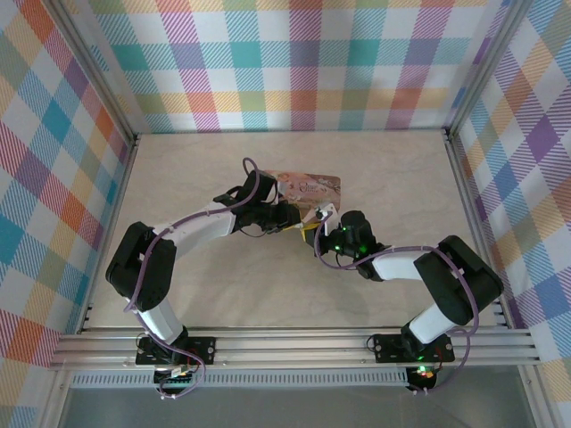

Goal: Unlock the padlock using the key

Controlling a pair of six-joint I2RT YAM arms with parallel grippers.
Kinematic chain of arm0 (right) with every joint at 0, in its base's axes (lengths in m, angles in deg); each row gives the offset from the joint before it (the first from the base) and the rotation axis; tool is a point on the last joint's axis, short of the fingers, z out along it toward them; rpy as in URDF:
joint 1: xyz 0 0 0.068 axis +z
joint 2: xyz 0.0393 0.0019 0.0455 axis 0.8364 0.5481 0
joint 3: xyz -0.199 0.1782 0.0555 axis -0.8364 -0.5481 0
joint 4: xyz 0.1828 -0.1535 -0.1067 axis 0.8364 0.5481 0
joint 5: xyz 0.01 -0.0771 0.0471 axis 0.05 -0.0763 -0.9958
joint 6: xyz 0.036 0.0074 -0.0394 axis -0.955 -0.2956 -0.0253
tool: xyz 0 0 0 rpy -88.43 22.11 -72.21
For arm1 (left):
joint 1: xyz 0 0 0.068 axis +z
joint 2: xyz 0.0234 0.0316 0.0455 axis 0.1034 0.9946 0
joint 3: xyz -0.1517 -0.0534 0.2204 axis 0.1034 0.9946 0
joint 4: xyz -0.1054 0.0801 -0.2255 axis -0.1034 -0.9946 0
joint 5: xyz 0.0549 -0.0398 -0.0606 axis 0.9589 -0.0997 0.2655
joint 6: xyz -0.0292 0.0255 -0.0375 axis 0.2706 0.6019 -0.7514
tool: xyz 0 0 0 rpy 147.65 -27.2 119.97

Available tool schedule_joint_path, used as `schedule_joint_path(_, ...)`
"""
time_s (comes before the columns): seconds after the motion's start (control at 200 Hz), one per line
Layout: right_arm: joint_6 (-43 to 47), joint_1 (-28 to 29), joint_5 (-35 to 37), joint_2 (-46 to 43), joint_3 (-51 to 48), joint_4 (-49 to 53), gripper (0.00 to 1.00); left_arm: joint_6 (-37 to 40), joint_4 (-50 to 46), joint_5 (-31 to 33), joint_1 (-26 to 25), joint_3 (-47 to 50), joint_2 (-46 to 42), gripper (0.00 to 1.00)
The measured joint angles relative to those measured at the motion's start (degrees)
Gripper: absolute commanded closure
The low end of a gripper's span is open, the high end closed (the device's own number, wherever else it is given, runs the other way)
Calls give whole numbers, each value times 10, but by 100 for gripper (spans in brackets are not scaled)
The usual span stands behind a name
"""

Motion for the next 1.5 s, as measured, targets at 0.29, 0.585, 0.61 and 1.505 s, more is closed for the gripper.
schedule_joint_path(0.29,6,0,-1,0,2,-1,100,-7,0,2,0,-1,0,91)
schedule_joint_path(0.585,-5,0,-4,0,2,-5,100,-10,2,2,0,-1,0,92)
schedule_joint_path(0.61,-9,0,-4,0,2,-6,100,-11,2,3,0,-1,0,92)
schedule_joint_path(1.505,-14,-19,-27,1,31,4,100,-26,14,24,8,-1,0,92)
